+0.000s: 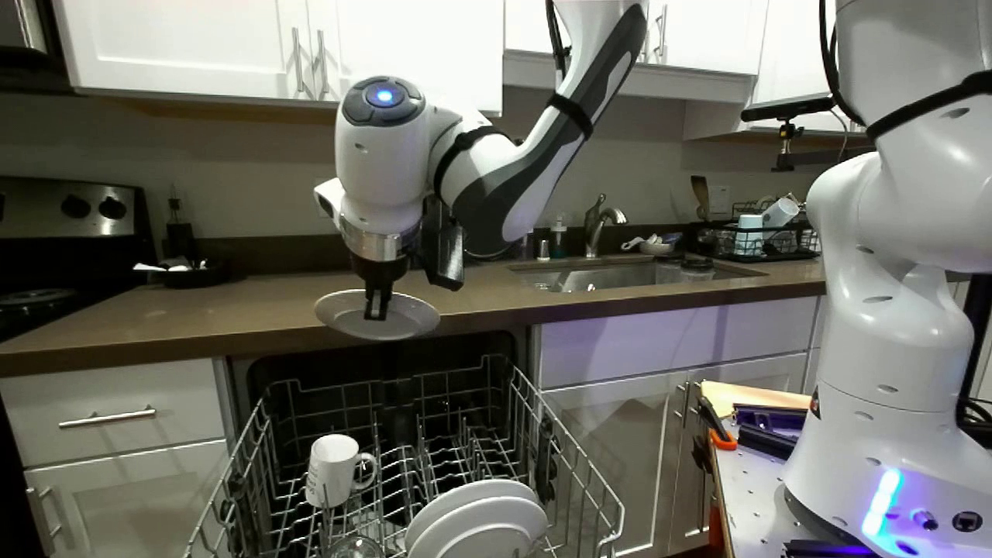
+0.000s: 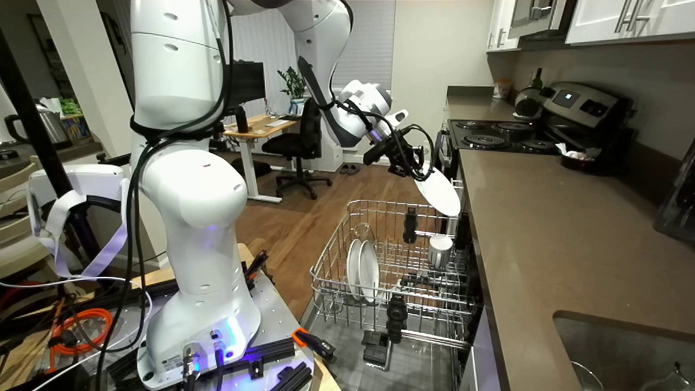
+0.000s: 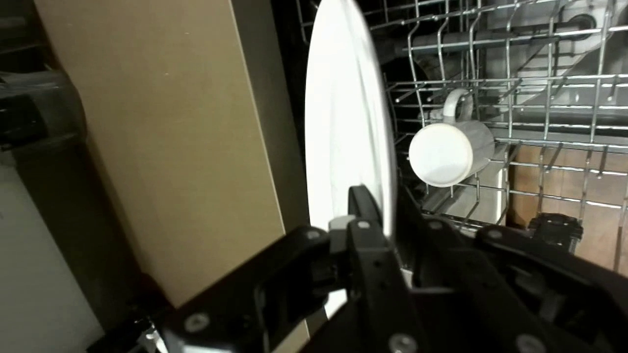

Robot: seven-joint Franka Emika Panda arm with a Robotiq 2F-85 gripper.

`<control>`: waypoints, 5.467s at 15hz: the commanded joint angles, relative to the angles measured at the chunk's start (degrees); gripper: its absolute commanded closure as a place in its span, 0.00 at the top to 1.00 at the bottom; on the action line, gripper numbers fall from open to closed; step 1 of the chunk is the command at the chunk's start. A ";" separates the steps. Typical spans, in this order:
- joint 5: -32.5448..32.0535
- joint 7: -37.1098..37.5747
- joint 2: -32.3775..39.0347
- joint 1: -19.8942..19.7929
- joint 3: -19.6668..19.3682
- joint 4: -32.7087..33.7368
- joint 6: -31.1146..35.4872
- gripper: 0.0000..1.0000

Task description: Remove the plate from the dishwasher and put it on the counter top

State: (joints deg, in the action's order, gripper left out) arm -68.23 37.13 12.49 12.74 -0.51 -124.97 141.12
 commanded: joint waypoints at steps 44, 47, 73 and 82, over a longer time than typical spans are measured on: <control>-5.51 6.73 21.46 -9.02 -0.85 25.56 -12.02 0.09; -5.06 6.59 22.19 -9.12 -0.59 26.19 -12.11 0.10; 5.36 1.05 21.93 -8.81 0.62 24.56 -6.30 0.76; 6.14 0.78 22.48 -8.26 -1.43 24.92 -6.70 0.88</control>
State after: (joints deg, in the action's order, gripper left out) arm -62.50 39.48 35.45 3.97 -0.66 -99.62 133.91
